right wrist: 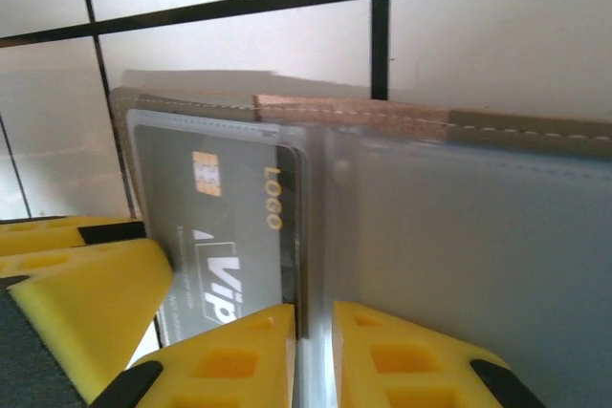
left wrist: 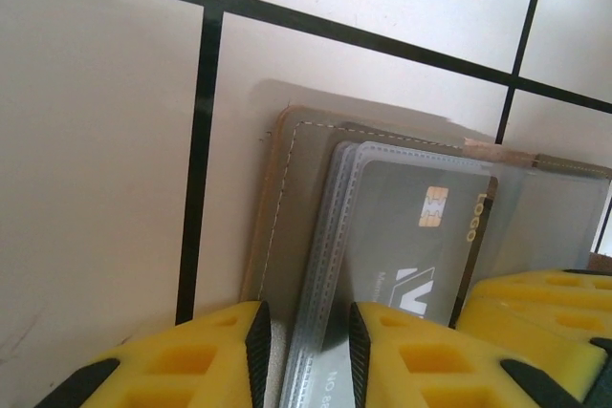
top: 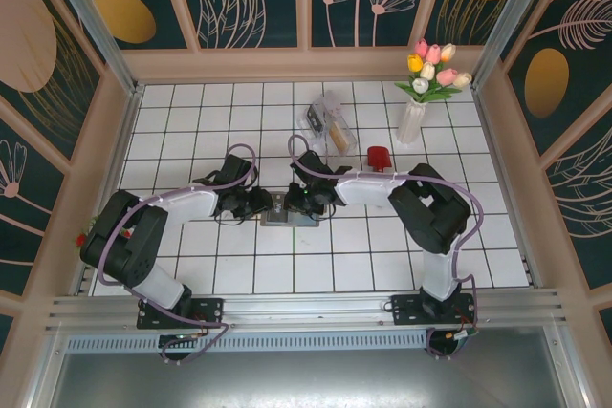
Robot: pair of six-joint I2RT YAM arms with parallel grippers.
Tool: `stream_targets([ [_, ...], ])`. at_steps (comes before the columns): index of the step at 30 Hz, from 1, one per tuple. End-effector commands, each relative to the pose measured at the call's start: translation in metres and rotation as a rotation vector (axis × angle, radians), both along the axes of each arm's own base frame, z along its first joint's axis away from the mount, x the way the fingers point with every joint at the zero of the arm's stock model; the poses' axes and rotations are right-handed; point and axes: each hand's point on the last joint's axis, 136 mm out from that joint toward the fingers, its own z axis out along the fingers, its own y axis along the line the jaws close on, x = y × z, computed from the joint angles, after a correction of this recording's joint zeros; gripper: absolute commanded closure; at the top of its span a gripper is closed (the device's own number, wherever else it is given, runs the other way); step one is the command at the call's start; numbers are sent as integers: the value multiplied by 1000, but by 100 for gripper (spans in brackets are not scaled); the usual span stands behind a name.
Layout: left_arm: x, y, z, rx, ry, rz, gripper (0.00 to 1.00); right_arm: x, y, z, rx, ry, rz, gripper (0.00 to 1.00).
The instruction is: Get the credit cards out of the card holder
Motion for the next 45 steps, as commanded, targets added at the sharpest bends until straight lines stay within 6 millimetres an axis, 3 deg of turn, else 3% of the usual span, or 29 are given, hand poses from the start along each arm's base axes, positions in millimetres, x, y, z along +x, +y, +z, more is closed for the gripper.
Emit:
stream_targets([
  [1,-11,-2,-12,-14,46,-9,70,1,11,4,42,6,22,80],
  [10,-11,-13,-1,-81,27,-42,71,1,16,8,92,4,43,80],
  [19,-9,-14,10,-92,0,-45,72,0,-3,-9,-10,32,-2,79],
  [25,-12,4,-2,19,16,-28,77,-4,2,-10,31,39,27,79],
  [29,-15,5,-5,17,22,-31,79,-6,5,-7,102,52,37,79],
  [37,-23,14,-20,64,54,-24,86,6,-7,15,124,-19,2,79],
  [45,-28,21,-26,104,75,-27,89,-3,-7,-2,113,33,25,80],
])
